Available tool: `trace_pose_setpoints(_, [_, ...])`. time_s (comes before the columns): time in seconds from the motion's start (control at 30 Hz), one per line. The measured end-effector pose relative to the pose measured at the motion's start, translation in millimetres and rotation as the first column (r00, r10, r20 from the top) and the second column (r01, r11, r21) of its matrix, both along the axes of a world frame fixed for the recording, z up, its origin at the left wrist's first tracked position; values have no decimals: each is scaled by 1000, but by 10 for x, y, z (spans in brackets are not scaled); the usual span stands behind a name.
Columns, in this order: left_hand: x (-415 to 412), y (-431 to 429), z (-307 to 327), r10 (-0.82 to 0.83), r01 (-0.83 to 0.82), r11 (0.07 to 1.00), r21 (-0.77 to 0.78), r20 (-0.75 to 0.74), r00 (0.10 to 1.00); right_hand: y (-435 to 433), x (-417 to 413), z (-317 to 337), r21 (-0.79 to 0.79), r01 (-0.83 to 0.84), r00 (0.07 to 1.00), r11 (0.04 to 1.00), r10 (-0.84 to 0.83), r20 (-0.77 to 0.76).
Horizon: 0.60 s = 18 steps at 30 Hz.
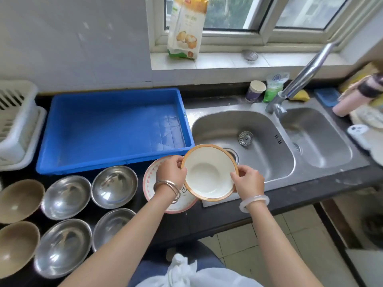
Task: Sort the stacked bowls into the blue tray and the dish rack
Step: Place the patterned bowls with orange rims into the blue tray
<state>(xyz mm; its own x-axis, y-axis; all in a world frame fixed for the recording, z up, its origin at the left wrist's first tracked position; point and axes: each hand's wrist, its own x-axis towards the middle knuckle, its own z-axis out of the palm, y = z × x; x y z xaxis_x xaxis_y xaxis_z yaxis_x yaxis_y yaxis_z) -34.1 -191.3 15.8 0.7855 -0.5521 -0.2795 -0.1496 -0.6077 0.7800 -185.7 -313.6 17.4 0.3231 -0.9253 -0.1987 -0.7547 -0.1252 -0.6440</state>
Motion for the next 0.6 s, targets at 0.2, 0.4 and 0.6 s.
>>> trace_pose_setpoints(0.2, [-349,-273,-185,-113,116,992,58,-52,992,-141,-466,-135,35,133,991,990,-133,-23])
trace_pose_setpoints(0.4, [-570,-416,-363,-143,154,979,136,-89,986,-165,-673,-378,90,198,980,976,-195,-37])
trace_pose_setpoints(0.6, [-635,-442,-456,-159,170,967,189,-74,984,-171,-738,-562,130,224,974,966,-219,-55])
